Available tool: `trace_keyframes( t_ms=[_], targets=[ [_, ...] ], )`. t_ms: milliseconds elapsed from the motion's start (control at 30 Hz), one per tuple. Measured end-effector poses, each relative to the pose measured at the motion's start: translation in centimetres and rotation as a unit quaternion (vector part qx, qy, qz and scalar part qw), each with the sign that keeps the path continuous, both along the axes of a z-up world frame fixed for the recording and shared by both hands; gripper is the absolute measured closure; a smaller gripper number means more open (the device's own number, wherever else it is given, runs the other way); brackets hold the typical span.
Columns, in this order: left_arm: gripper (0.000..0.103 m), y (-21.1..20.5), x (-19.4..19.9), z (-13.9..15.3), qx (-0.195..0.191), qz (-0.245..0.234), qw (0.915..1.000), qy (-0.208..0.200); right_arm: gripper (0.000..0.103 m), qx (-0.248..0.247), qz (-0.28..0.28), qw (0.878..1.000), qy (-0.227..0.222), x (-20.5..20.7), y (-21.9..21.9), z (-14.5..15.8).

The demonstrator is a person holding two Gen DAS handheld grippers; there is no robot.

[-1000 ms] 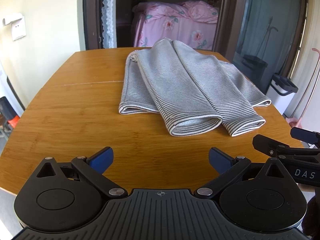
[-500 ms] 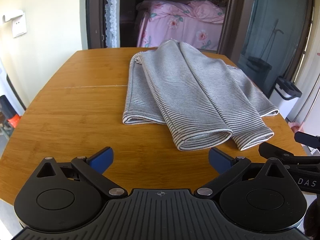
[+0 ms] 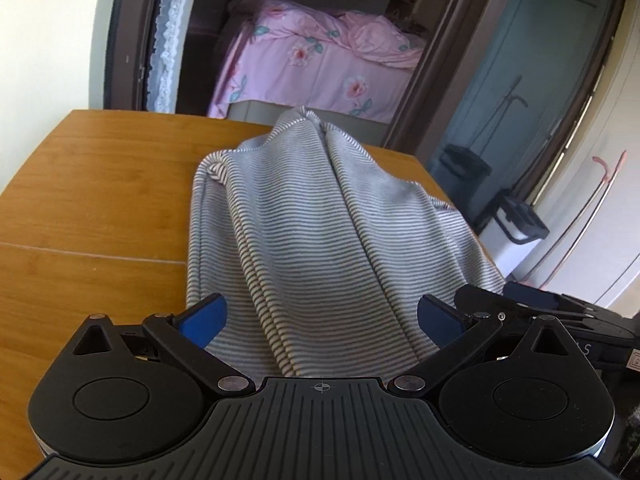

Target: Fold clothes

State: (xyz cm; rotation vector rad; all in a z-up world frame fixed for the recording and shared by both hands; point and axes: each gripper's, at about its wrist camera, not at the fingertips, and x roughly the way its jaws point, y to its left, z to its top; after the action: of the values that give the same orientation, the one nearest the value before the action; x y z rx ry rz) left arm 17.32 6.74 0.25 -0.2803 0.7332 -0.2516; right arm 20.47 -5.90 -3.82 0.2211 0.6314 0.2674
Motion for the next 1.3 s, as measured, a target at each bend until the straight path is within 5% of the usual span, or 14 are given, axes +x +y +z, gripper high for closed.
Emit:
trace_keyframes(
  t_ms=[133,267,533,600,700,867,1133,1233,1300],
  targets=[
    [0.0,1.5,5.2,-1.2,-0.035,-0.009,0.9992,0.017,0.0,0.029,-0.004,1.0,0.011,3.7,-0.1,-0.1],
    [0.0,3.2,8.7,-3.0,-0.098,0.014,0.9922,0.076,0.0,0.117,-0.012,0.991,0.059,6.8,-1.5,-1.5],
    [0.0,5.0,10.4,-4.0,-0.154,0.013,0.9815,0.113,0.0,0.18,-0.028,0.983,0.037,6.5,-3.0,-3.3],
    [0.0,5.2,10.9,-4.2,-0.164,0.006,0.9782,0.127,0.0,0.164,-0.001,0.986,0.04,6.7,-2.6,-3.3],
    [0.009,4.4,10.5,-4.1,-0.131,-0.009,0.9844,0.117,0.0,0.172,0.055,0.982,0.059,6.8,-1.7,-3.4],
    [0.083,4.6,7.5,-4.3,-0.087,0.0,0.9906,0.105,0.0,0.096,0.102,0.988,0.058,6.0,1.3,-2.9],
    [0.088,9.0,-0.6,-4.9,-0.156,-0.04,0.9774,0.137,0.0,0.04,0.246,0.966,0.072,-0.4,6.1,-2.1],
    [0.086,10.7,-2.2,-4.8,-0.159,-0.023,0.9773,0.138,0.012,-0.027,0.208,0.978,0.019,-1.3,7.9,-0.5],
    [0.072,11.3,-2.2,-4.9,-0.166,-0.016,0.9771,0.132,0.023,-0.064,0.178,0.982,-0.02,-1.3,9.0,0.6]
  ],
)
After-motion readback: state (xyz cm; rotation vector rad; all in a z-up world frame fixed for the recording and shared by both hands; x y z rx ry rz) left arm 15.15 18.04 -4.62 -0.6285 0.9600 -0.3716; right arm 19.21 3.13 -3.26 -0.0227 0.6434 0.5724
